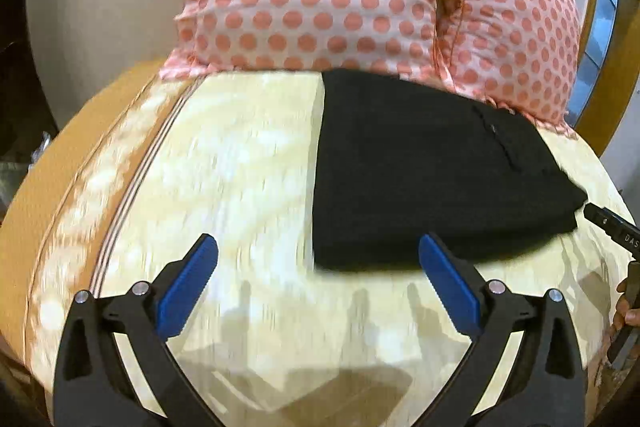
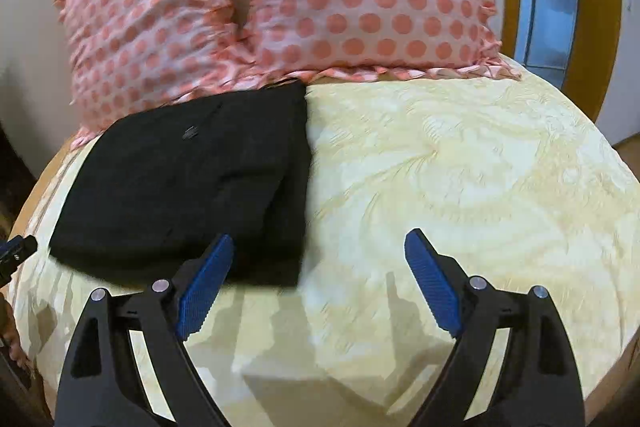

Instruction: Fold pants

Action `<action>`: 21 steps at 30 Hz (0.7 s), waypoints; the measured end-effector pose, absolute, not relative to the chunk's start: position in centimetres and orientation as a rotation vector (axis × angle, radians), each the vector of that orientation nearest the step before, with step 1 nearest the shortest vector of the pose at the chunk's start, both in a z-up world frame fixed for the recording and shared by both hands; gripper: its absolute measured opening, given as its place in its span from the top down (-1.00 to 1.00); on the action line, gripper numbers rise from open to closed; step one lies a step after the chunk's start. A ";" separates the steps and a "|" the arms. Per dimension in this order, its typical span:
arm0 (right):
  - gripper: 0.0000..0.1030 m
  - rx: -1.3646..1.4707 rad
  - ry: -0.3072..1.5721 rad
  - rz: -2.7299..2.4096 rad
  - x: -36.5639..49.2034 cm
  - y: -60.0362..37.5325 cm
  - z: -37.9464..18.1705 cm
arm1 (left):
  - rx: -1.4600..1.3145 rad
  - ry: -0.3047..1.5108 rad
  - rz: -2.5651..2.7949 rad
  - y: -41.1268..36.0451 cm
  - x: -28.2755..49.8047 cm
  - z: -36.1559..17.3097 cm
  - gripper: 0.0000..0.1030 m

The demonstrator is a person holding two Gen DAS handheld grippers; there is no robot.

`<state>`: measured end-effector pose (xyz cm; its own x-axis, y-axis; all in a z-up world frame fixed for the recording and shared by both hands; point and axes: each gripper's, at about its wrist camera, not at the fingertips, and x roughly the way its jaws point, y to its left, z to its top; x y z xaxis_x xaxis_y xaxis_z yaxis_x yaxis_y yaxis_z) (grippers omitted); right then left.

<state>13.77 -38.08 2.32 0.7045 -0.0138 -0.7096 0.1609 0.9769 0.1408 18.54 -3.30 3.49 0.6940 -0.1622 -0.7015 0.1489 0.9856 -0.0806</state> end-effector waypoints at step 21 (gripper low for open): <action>-0.93 0.067 0.812 -0.041 9.6 -29.0 -0.5 | 0.092 0.759 -0.169 -6.6 12.7 -0.9 -0.96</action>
<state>9.56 -29.02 -0.55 0.6871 -0.0112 -0.7265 0.0627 0.9971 0.0440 12.72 -6.63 -0.87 0.7128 -0.1193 -0.6911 0.1853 0.9824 0.0215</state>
